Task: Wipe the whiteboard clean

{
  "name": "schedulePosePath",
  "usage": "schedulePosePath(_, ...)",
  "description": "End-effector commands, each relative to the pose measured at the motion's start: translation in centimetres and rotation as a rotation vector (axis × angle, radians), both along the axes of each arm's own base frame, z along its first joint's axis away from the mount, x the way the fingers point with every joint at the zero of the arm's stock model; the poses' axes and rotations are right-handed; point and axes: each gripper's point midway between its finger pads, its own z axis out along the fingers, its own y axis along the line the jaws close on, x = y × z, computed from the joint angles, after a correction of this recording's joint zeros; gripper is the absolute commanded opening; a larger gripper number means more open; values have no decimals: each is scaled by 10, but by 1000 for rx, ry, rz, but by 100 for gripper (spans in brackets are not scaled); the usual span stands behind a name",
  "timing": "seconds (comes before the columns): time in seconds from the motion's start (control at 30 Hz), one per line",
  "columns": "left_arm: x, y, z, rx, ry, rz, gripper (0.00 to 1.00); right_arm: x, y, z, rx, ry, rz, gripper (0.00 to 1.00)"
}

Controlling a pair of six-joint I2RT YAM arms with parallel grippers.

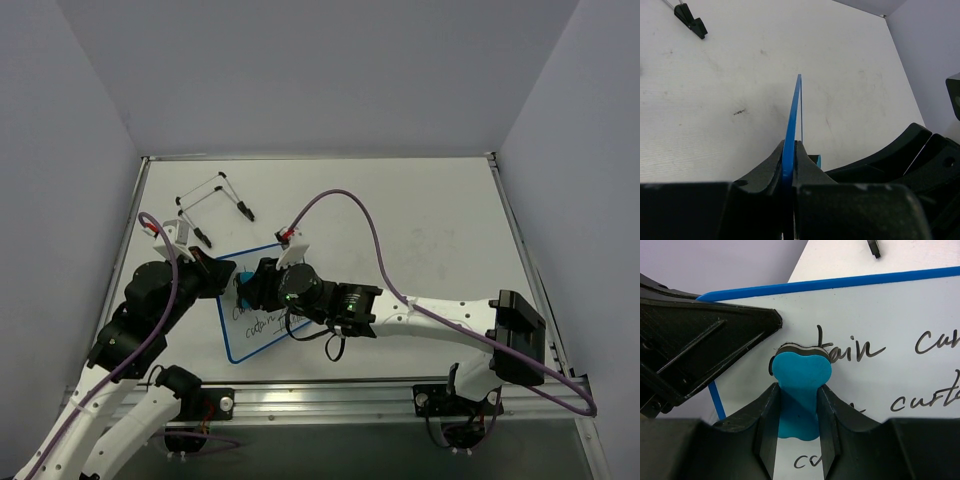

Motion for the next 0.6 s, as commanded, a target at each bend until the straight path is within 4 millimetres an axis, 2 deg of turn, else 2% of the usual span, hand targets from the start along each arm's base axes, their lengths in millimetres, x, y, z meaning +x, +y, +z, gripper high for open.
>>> schedulePosePath(0.0,-15,-21,-19,61,41,-160,2,-43,33,1,60,27,210,0)
schedulePosePath(0.13,-14,-24,-19,55,38,-175,2,-64,36,6,87,31,323,0)
schedulePosePath(0.3,-14,-32,-21,45,48,-211,2,-66,32,14,73,-3,345,0)
schedulePosePath(0.37,-14,-32,-20,42,45,-209,2,-51,26,2,24,2,285,0)
schedulePosePath(0.4,-14,-32,-20,41,45,-210,2,-34,19,-9,4,14,257,0)
schedulePosePath(0.47,-15,-32,-19,38,39,-215,2,-15,10,-31,-30,58,227,0)
schedulePosePath(0.5,-17,-35,-19,33,41,-233,2,7,-3,-49,-61,78,179,0)
schedulePosePath(0.57,-18,-38,-18,28,35,-250,2,25,-14,-72,-116,90,144,0)
